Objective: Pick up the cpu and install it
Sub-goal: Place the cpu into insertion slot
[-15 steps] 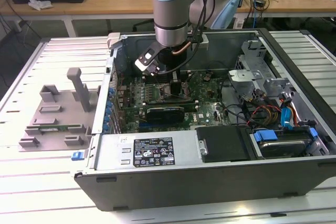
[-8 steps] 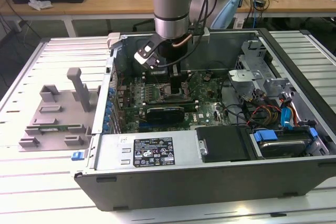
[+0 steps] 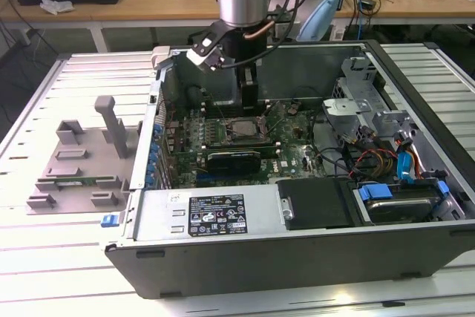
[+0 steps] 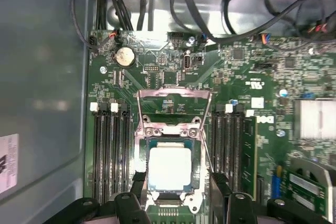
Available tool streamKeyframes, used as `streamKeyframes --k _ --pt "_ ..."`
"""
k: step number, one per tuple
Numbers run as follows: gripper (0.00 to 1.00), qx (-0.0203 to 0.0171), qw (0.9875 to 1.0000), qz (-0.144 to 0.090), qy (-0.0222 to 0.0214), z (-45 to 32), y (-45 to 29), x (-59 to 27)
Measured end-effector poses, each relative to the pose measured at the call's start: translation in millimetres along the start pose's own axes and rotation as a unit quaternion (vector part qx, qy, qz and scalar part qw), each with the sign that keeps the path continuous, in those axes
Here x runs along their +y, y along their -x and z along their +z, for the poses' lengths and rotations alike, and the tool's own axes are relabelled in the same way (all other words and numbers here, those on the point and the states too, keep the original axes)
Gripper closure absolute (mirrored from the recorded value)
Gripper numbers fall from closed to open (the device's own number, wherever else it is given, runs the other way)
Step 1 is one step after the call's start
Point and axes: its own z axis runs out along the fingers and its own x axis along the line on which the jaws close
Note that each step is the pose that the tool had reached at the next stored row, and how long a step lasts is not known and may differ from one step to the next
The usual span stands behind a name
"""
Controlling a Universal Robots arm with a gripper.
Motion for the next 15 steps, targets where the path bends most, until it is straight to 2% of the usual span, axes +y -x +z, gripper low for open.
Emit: streamKeyframes --k 6,9,10,11,12,13,14,15 --pt "0.42 -0.0012 1.0000 0.000 0.0000 -0.1 0.0 0.0" --pt "0.61 -0.0014 1.0000 0.000 0.0000 -0.1 0.0 0.0" --pt "0.61 -0.0016 1.0000 0.000 0.0000 -0.1 0.0 0.0" --pt "0.73 -0.0017 1.0000 0.000 0.0000 -0.1 0.0 0.0" --pt "0.79 -0.0018 1.0000 0.000 0.0000 -0.2 0.0 0.0" --pt "0.79 -0.0019 1.0000 0.000 0.0000 -0.1 0.0 0.0" --pt "0.89 -0.0020 1.0000 0.000 0.0000 -0.1 0.0 0.0" --pt "0.89 -0.0022 1.0000 0.000 0.0000 -0.2 0.0 0.0"
